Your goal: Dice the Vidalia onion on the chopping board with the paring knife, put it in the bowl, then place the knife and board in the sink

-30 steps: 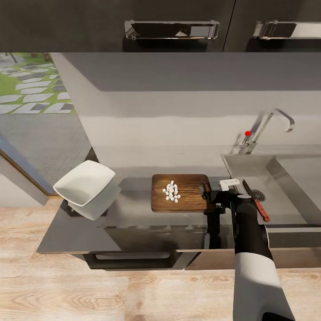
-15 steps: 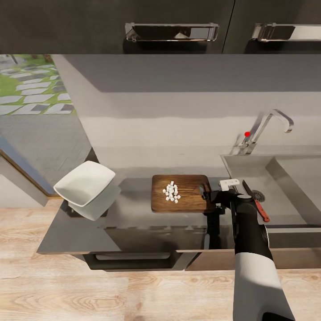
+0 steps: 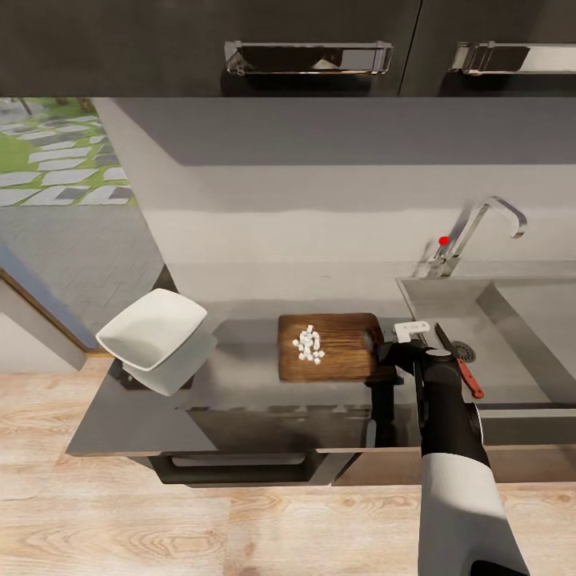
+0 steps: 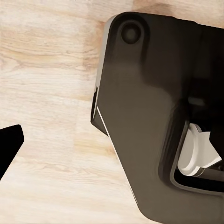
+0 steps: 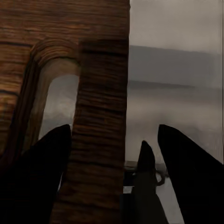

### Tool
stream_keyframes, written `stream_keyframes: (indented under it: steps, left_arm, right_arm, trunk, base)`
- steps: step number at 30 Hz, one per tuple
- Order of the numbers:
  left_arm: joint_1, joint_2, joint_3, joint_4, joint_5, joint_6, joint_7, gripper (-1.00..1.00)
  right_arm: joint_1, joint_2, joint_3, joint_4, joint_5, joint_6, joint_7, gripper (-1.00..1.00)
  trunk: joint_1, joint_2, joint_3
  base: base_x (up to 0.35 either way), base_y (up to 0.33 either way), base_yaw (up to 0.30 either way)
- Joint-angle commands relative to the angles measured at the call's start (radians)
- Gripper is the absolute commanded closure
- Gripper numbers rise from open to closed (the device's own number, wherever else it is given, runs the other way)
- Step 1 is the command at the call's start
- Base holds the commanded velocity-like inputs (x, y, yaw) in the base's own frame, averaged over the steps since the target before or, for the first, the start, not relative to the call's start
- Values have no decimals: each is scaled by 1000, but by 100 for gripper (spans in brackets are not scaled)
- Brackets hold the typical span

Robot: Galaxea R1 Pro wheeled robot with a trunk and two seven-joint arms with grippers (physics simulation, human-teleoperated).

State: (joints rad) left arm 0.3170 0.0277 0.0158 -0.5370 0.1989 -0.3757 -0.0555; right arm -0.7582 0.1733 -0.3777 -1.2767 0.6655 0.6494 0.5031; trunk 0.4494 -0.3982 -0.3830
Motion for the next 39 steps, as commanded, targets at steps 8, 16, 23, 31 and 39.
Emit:
stream_keyframes:
  steps: [8,16,23,31,39]
  left_arm:
    - [1,0,1,-2,8,0,-6,-100]
    - [1,0,1,-1,8,0,-6,-100]
    - [1,0,1,-1,8,0,-6,-100]
    - [1,0,1,-1,8,0,-6,-100]
    - [1,0,1,-1,8,0,-6,-100]
  right_arm:
    - [-1,1,-3,-1,11,1,11,100]
    - [-1,1,-3,-1,11,1,11,100]
    - [-1,1,-3,-1,11,2,10,100]
    - [-1,1,-3,-2,11,3,10,100]
    - [-1,1,-3,-3,11,4,11,100]
  trunk:
    - [1,-2,-2]
    - [1,-2,-2]
    - [1,-2,3]
    - [1,-2,15]
    - [1,-2,27]
  base:
    - [0,0,0]
    - [0,0,0]
    - [0,0,0]
    - [0,0,0]
    - [0,0,0]
